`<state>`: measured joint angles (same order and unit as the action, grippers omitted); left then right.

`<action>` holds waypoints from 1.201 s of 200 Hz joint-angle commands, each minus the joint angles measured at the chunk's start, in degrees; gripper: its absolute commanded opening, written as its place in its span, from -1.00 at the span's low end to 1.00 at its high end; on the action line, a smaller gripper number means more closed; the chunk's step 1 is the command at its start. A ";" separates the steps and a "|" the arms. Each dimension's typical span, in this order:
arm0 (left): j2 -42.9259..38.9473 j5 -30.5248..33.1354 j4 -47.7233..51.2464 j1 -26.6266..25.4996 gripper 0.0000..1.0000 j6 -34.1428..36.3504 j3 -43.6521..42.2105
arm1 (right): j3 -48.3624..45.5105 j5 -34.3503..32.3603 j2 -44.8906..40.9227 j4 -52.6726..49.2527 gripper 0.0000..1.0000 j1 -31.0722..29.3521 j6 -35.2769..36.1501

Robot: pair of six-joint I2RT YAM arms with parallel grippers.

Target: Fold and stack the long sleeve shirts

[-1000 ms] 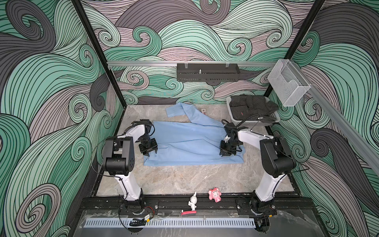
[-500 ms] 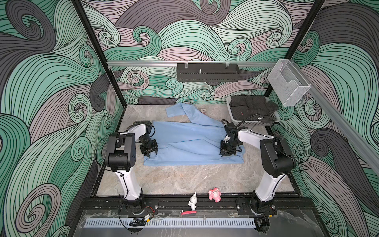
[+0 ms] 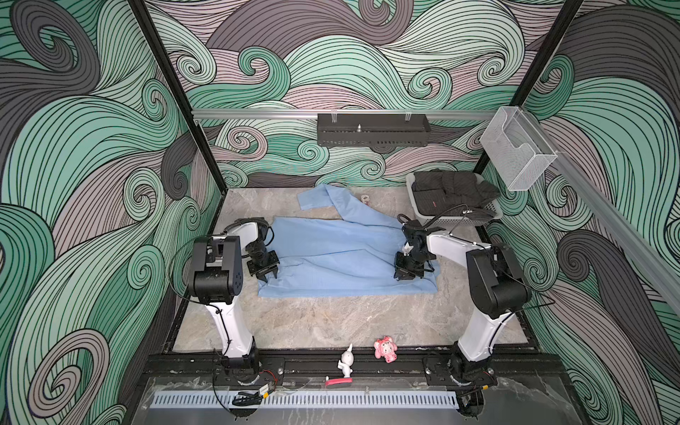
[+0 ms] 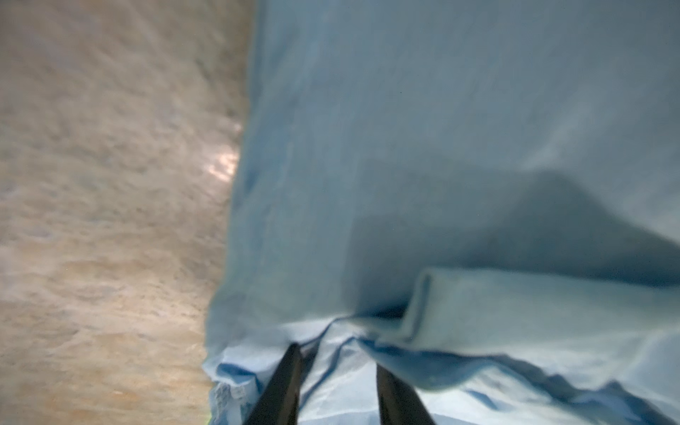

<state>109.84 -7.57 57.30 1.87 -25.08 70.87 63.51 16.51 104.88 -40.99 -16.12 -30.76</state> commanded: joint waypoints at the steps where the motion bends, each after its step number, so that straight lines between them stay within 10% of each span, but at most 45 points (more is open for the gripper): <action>1: 0.43 -1.89 -0.02 -0.11 -0.52 0.15 0.80 | -1.10 -2.54 1.98 -3.26 -0.59 0.29 0.27; 45: -4.26 -3.69 0.83 -0.12 -0.97 0.99 1.26 | -1.01 -2.63 2.32 -3.28 -0.59 0.25 0.41; 191: -6.77 -5.96 4.40 -0.99 -0.58 3.76 0.49 | -1.02 -2.32 3.24 -2.81 -0.60 0.30 0.01; 240: -7.60 -5.70 5.02 -1.17 -0.99 4.16 1.27 | -1.02 -2.36 3.40 -2.77 -0.60 0.36 -0.16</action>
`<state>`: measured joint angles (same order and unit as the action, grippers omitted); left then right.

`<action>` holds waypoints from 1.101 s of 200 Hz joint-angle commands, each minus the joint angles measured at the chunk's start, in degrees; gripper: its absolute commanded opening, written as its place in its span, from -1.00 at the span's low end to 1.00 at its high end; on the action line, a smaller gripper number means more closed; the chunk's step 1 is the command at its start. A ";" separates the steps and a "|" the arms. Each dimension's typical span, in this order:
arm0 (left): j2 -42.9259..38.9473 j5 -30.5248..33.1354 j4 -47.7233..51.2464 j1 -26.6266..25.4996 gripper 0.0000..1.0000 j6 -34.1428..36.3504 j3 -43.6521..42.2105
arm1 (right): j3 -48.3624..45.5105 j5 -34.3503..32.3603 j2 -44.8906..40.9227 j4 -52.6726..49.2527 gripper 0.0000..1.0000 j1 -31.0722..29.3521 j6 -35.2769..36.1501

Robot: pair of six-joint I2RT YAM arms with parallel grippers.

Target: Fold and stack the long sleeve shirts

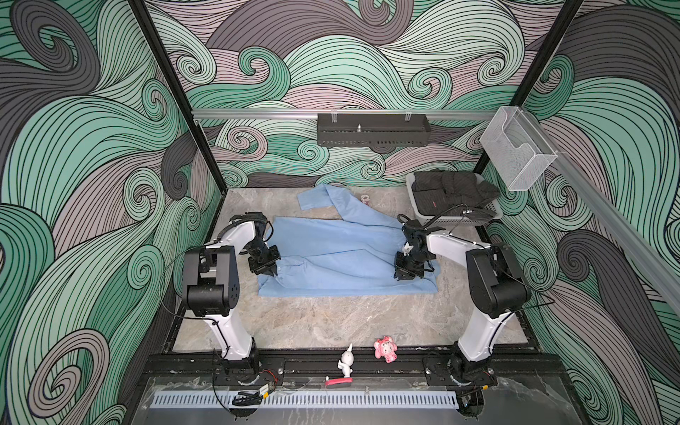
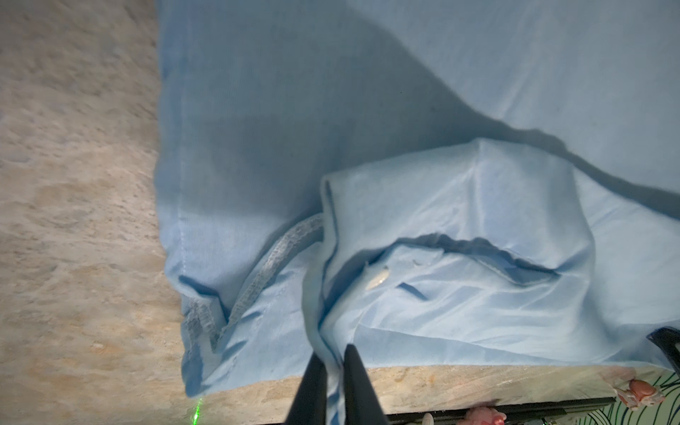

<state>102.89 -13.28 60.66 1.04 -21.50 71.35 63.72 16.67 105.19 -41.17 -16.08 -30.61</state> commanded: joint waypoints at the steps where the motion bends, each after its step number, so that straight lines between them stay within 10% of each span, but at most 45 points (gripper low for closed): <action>1: -0.75 0.00 1.70 -0.34 -1.00 0.58 0.80 | -1.23 -2.51 3.09 -2.60 -0.60 0.33 -0.32; 151: -11.40 11.06 1.17 4.32 -1.00 -7.44 -13.21 | -1.41 -2.56 3.18 -2.68 -0.60 0.87 -0.22; 183: -12.92 5.21 -0.25 2.93 -0.22 -5.25 -7.77 | -1.37 -2.45 2.93 -2.97 -0.60 0.87 -0.17; 220: -13.12 1.36 -3.82 -6.40 -0.13 -5.73 -3.64 | -1.32 -2.78 2.40 -3.53 -0.60 0.87 -0.05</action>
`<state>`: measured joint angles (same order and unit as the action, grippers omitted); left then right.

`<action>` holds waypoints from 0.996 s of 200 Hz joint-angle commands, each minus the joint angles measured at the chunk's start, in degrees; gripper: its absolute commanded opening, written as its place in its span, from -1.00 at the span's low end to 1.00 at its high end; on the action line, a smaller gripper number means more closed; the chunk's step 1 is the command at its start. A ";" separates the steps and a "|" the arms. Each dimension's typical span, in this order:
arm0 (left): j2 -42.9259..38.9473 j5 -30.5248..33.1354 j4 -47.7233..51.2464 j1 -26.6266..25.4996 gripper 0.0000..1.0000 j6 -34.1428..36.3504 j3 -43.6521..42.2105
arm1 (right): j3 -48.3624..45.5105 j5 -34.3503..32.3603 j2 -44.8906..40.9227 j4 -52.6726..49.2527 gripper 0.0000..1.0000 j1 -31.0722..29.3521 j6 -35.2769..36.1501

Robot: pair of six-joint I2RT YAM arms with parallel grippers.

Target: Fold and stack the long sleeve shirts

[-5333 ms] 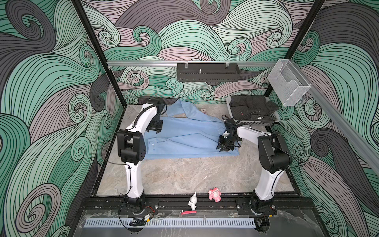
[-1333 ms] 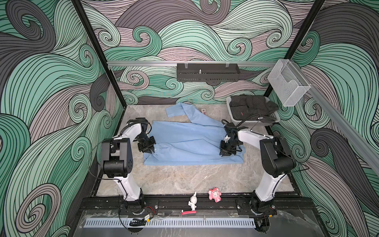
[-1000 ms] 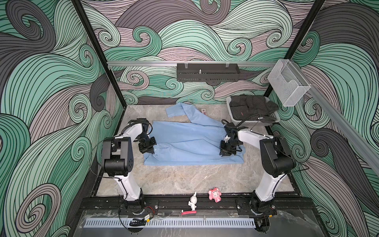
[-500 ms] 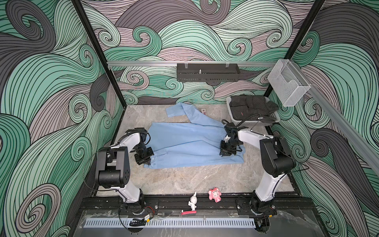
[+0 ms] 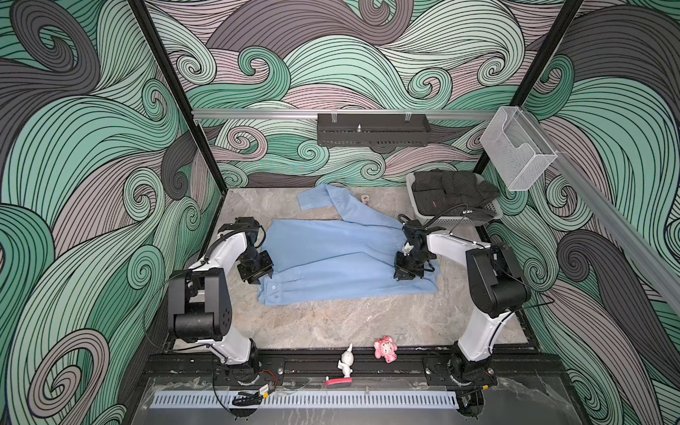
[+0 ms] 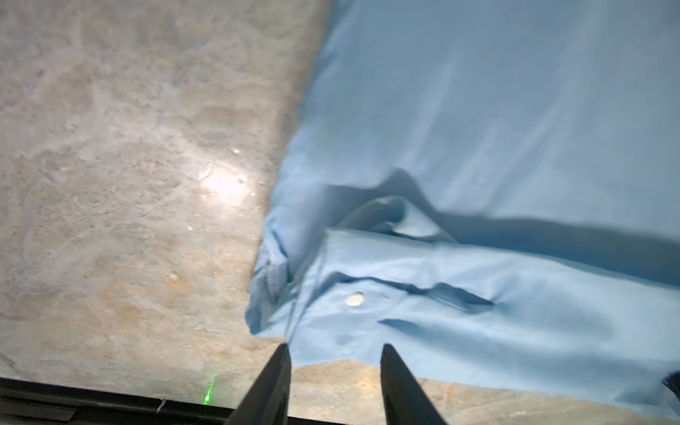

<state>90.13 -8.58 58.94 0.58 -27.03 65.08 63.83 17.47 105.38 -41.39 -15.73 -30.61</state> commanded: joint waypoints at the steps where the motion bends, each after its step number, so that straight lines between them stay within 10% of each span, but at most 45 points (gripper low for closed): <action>1: -0.16 -3.36 -2.26 -6.16 -0.13 -0.34 2.66 | -1.43 -3.59 2.15 -3.33 -0.60 0.52 -0.06; 53: 12.14 -5.22 -8.01 -9.52 -0.26 -4.50 -2.91 | -3.23 -4.20 1.28 -4.21 -0.60 0.24 0.76; 121: 3.46 -4.60 -5.76 -9.50 -0.22 -6.38 -16.69 | -11.22 -2.59 -6.42 -6.46 -0.59 -0.31 1.39; 199: -2.47 -2.74 2.74 -10.07 -0.01 -2.94 -1.38 | -11.29 -1.76 -21.01 -13.47 -0.51 -1.15 0.80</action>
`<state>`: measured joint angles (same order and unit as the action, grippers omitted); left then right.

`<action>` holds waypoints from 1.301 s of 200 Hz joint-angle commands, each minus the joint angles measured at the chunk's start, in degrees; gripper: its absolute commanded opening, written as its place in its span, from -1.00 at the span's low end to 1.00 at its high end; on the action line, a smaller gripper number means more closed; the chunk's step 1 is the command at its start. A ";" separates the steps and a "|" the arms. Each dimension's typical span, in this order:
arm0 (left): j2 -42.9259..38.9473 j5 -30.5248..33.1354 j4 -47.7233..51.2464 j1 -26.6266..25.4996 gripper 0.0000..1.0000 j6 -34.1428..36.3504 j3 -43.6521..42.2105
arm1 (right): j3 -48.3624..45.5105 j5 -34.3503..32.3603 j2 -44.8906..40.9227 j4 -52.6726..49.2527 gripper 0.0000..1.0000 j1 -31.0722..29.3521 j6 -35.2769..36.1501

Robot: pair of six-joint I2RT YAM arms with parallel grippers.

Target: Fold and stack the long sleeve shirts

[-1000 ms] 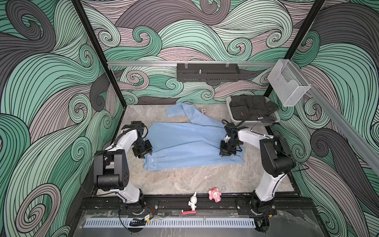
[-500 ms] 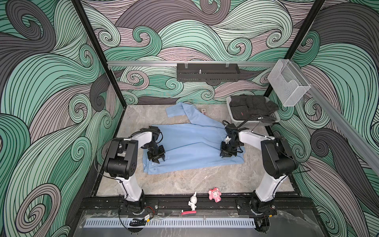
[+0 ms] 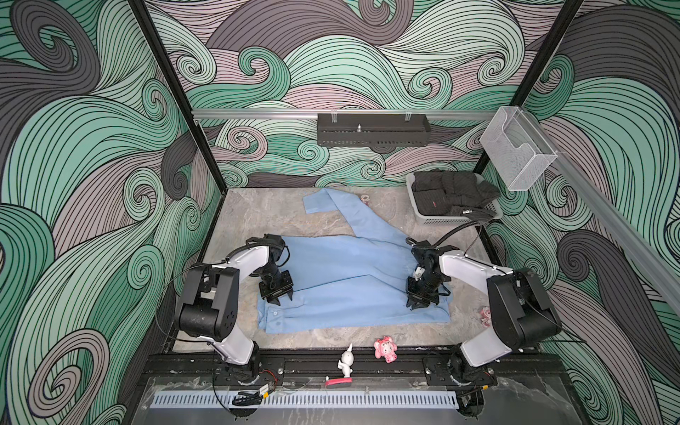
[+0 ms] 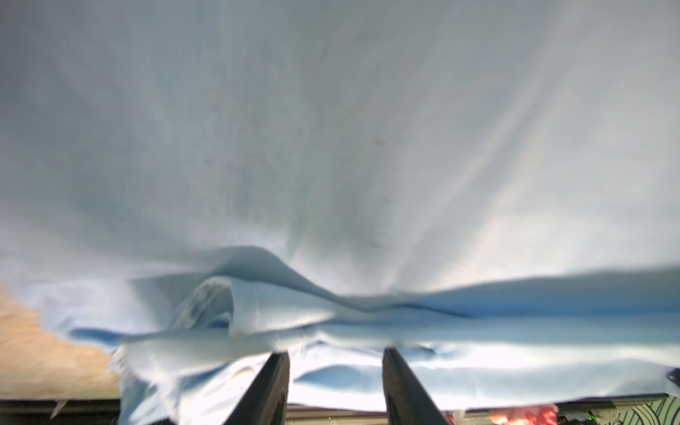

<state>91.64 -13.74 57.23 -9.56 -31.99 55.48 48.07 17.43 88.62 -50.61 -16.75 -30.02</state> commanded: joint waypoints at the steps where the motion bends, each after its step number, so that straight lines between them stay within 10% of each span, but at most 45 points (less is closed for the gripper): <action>1: -4.04 2.54 4.59 0.11 0.00 2.11 8.75 | 5.12 -1.77 -4.42 -4.37 -0.50 -0.12 0.33; 68: 8.73 1.58 3.16 8.50 0.04 9.14 32.17 | 31.51 -15.19 4.56 7.13 -0.24 -0.18 12.16; 174: 25.91 -1.62 2.95 11.31 0.06 10.37 45.88 | 58.07 -4.99 36.16 14.36 0.07 -0.65 50.25; 260: 26.18 -2.96 4.31 13.25 0.06 11.49 47.96 | 79.66 -3.45 52.84 8.21 0.00 0.68 53.88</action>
<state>117.23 -15.68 59.33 3.01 -21.78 101.34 122.41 12.03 138.39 -38.83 -16.99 22.57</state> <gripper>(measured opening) 0.531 0.520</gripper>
